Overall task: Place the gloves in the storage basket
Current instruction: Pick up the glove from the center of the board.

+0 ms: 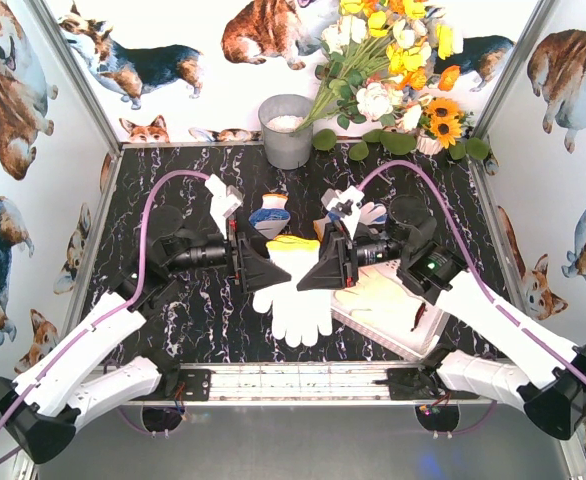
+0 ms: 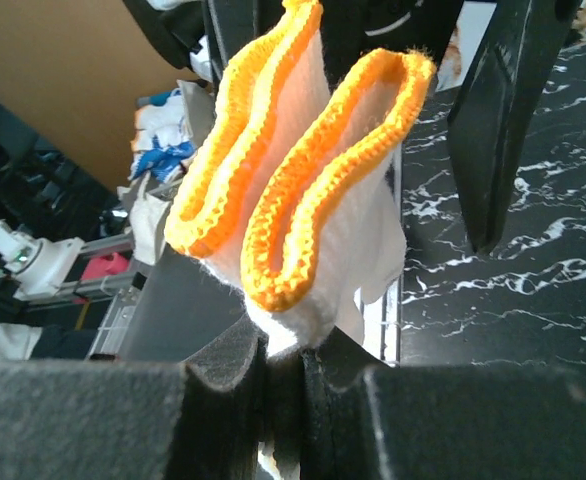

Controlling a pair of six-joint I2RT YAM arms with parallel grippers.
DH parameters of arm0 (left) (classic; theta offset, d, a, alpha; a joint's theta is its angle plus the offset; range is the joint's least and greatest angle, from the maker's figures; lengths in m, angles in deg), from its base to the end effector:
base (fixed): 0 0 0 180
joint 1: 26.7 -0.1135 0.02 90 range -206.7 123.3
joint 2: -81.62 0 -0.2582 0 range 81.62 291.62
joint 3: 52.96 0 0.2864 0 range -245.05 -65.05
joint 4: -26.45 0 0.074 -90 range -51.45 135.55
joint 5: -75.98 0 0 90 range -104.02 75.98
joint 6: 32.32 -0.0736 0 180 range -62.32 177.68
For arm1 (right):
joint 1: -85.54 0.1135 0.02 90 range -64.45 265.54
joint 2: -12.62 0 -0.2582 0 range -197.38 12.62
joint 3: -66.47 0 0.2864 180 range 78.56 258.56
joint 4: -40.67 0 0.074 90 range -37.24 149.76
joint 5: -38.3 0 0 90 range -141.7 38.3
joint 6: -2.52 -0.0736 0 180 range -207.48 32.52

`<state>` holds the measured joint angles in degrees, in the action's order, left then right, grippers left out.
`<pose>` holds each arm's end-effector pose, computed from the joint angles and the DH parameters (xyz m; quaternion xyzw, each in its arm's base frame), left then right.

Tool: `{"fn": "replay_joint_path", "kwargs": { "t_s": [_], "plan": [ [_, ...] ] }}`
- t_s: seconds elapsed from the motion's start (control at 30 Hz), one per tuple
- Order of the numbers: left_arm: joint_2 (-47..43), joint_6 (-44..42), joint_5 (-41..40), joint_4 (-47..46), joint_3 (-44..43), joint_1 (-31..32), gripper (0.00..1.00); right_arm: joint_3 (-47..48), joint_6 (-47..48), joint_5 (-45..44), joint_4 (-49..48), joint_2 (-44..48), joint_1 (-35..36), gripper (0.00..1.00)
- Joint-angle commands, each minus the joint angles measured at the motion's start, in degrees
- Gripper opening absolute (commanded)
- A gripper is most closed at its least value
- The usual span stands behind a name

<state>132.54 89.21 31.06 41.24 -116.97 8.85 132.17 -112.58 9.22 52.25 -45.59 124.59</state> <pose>0.1829 -0.1948 0.3751 0.2901 0.6529 -0.5847 0.3842 0.1749 0.2247 0.3625 -0.4195 0.5843 0.6263 0.3007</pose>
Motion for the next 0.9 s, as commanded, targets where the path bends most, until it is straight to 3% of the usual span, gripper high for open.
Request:
{"fn": "replay_joint_path", "kwargs": {
  "t_s": [0.0,0.1,0.27,0.53,0.63,0.77,0.87],
  "plan": [
    [-0.10,4.81,5.04,-9.55,1.64,0.23,0.70,2.95,-6.61,5.25,-12.00,-1.66,0.35,0.00],
    [0.24,9.32,6.16,-15.88,3.66,1.27,0.60,3.55,-7.25,6.25,-13.28,-3.23,0.65,0.00],
    [0.22,9.74,5.90,-16.32,4.86,2.07,0.34,4.38,-5.81,6.74,-12.15,-4.65,0.68,0.00],
    [-0.66,10.90,3.51,-17.92,7.01,2.24,0.03,6.28,3.54,2.44,0.80,-4.10,0.51,0.01],
    [-1.62,6.77,-1.29,-11.58,6.70,2.24,0.00,6.47,4.73,-1.98,4.52,-2.86,-0.11,0.17],
    [-4.14,0.43,-13.42,-2.82,6.21,2.41,0.00,5.93,5.99,-12.20,8.88,0.33,-0.43,0.48],
    [-5.16,-2.25,-21.96,-0.58,7.69,2.76,0.00,5.73,5.49,-22.72,12.99,2.37,-0.46,0.62]
  ]
}}
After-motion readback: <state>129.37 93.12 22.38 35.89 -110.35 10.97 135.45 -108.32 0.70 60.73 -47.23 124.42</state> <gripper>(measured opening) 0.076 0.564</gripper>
